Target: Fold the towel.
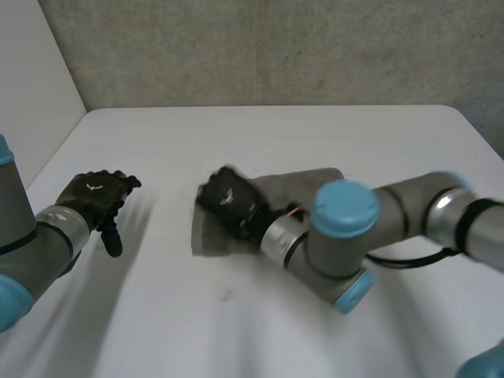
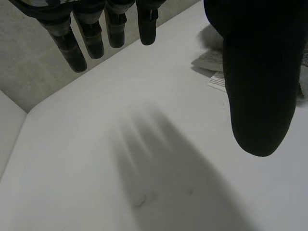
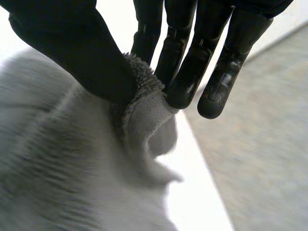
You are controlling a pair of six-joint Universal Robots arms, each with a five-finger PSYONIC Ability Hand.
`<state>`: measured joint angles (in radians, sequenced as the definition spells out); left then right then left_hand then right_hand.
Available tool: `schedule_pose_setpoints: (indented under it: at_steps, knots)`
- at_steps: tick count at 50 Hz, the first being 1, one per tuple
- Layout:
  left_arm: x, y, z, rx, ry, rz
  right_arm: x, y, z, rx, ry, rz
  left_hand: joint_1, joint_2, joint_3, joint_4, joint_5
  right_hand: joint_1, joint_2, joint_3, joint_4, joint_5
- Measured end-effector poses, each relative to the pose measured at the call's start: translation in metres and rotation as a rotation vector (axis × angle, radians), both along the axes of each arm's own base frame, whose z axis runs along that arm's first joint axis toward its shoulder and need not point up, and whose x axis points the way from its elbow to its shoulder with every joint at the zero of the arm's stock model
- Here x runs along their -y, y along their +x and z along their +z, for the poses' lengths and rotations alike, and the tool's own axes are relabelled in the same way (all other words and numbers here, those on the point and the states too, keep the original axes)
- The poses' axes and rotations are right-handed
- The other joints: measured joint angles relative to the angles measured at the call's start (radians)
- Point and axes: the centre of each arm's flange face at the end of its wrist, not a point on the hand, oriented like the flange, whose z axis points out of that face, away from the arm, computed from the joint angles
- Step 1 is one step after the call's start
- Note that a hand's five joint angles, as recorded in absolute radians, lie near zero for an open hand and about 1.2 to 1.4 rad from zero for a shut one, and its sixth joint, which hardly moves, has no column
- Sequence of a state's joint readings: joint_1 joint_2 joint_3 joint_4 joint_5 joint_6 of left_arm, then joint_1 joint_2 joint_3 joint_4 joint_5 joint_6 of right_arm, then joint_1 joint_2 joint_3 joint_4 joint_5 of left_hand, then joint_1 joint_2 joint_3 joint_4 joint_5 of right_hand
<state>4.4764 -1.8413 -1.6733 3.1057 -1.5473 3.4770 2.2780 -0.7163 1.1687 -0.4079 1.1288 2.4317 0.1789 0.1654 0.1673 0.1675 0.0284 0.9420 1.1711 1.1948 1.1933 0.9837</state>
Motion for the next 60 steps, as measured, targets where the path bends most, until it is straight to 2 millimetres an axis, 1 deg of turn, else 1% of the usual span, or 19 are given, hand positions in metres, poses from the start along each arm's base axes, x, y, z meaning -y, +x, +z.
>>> schedule_pose_setpoints:
  at_steps: [4, 7, 9, 13, 16, 17, 23, 27, 28, 34, 37, 39, 42, 43, 44, 49, 53, 59, 60]
  knots:
    - [-0.001, -0.002, 0.0, -0.002, -0.004, -0.006, -0.018, 0.008, -0.022, -0.033, 0.039, 0.051, 0.0, 0.0, 0.0, 0.0, 0.0, -0.044, -0.105, -0.112, -0.112, -0.084]
    - [0.0, -0.005, 0.001, -0.006, -0.018, -0.016, -0.023, 0.008, -0.027, -0.046, 0.057, 0.053, 0.0, 0.0, 0.0, 0.0, 0.0, -0.506, -0.608, -0.616, -0.6, -0.548]
    - [0.0, -0.009, 0.002, -0.012, -0.038, -0.029, -0.023, 0.007, -0.02, -0.042, 0.061, 0.034, 0.0, 0.0, 0.0, 0.0, 0.0, -0.699, -0.872, -0.881, -0.884, -0.823]
    - [0.002, -0.022, 0.008, -0.036, -0.092, -0.061, -0.012, -0.006, 0.012, -0.007, 0.075, -0.052, 0.0, 0.0, 0.0, 0.0, 0.0, -0.736, -0.951, -0.985, -0.963, -0.931]
    - [0.002, -0.027, 0.01, -0.049, -0.112, -0.073, -0.007, -0.012, 0.022, 0.01, 0.088, -0.085, 0.0, 0.0, 0.0, 0.0, 0.0, -0.736, -0.951, -0.985, -0.963, -0.933]
    - [0.003, -0.041, 0.015, -0.09, -0.154, -0.101, 0.006, -0.032, 0.045, 0.063, 0.137, -0.174, 0.0, 0.0, 0.0, 0.0, 0.0, -0.736, -0.951, -0.985, -0.963, -0.934]
    - [0.0, -0.073, 0.023, -0.2, -0.193, -0.165, 0.023, -0.074, 0.068, 0.174, 0.302, -0.322, 0.0, 0.0, 0.0, 0.0, 0.0, -0.736, -0.951, -0.985, -0.963, -0.934]
    - [-0.004, -0.089, 0.019, -0.245, -0.18, -0.197, 0.028, -0.093, 0.064, 0.192, 0.387, -0.382, 0.0, 0.0, 0.0, 0.0, 0.0, -0.736, -0.951, -0.985, -0.963, -0.934]
    - [-0.005, -0.096, 0.015, -0.256, -0.167, -0.21, 0.031, -0.109, 0.054, 0.187, 0.459, -0.436, 0.0, 0.002, 0.0, 0.0, 0.0, -0.736, -0.951, -0.985, -0.962, -0.934]
    - [-0.006, -0.115, -0.012, -0.252, -0.104, -0.239, 0.037, -0.138, 0.027, 0.15, 0.571, -0.538, 0.0, 0.002, 0.002, 0.002, 0.0, -0.699, -0.888, -0.91, -0.91, -0.871]
    - [-0.005, -0.119, -0.031, -0.233, -0.066, -0.241, 0.042, -0.15, 0.012, 0.125, 0.608, -0.582, 0.0, 0.002, 0.002, 0.002, 0.0, -0.552, -0.725, -0.744, -0.744, -0.718]
    - [-0.004, -0.121, -0.046, -0.215, -0.034, -0.237, 0.049, -0.158, -0.001, 0.107, 0.627, -0.619, 0.0, 0.002, 0.002, 0.002, 0.0, -0.248, -0.37, -0.402, -0.402, -0.387]
    - [-0.004, -0.12, -0.051, -0.207, -0.022, -0.234, 0.052, -0.161, -0.005, 0.101, 0.628, -0.634, 0.0, 0.002, 0.002, 0.002, 0.0, -0.217, -0.335, -0.368, -0.367, -0.353]
    - [-0.005, -0.119, -0.057, -0.196, -0.007, -0.226, 0.057, -0.165, -0.01, 0.092, 0.621, -0.655, 0.0, 0.002, 0.002, 0.002, 0.0, -0.011, -0.042, -0.09, -0.071, -0.067]
    - [-0.006, -0.117, -0.061, -0.189, 0.002, -0.218, 0.06, -0.167, -0.011, 0.086, 0.607, -0.666, 0.0, 0.002, 0.002, 0.002, 0.0, 0.003, -0.012, -0.061, -0.028, -0.032]
    - [-0.012, -0.109, -0.067, -0.16, 0.026, -0.185, 0.071, -0.17, -0.003, 0.058, 0.49, -0.685, 0.0, 0.001, 0.0, 0.0, 0.0, 0.004, -0.004, -0.027, -0.004, -0.018]
    - [-0.018, -0.102, -0.063, -0.149, 0.028, -0.167, 0.079, -0.162, 0.019, 0.035, 0.323, -0.663, 0.0, 0.0, 0.0, 0.0, 0.0, 0.004, -0.004, -0.021, -0.004, -0.016]
    - [-0.028, -0.094, -0.039, -0.169, -0.01, -0.157, 0.061, -0.105, 0.054, 0.03, 0.116, -0.495, 0.0, 0.0, 0.0, 0.0, 0.0, 0.004, -0.004, -0.012, -0.001, -0.004]
    - [-0.028, -0.094, -0.039, -0.169, -0.01, -0.157, 0.061, -0.105, 0.054, 0.03, 0.116, -0.495, 0.0, 0.0, 0.0, 0.0, 0.0, 0.004, -0.004, -0.012, -0.001, -0.004]
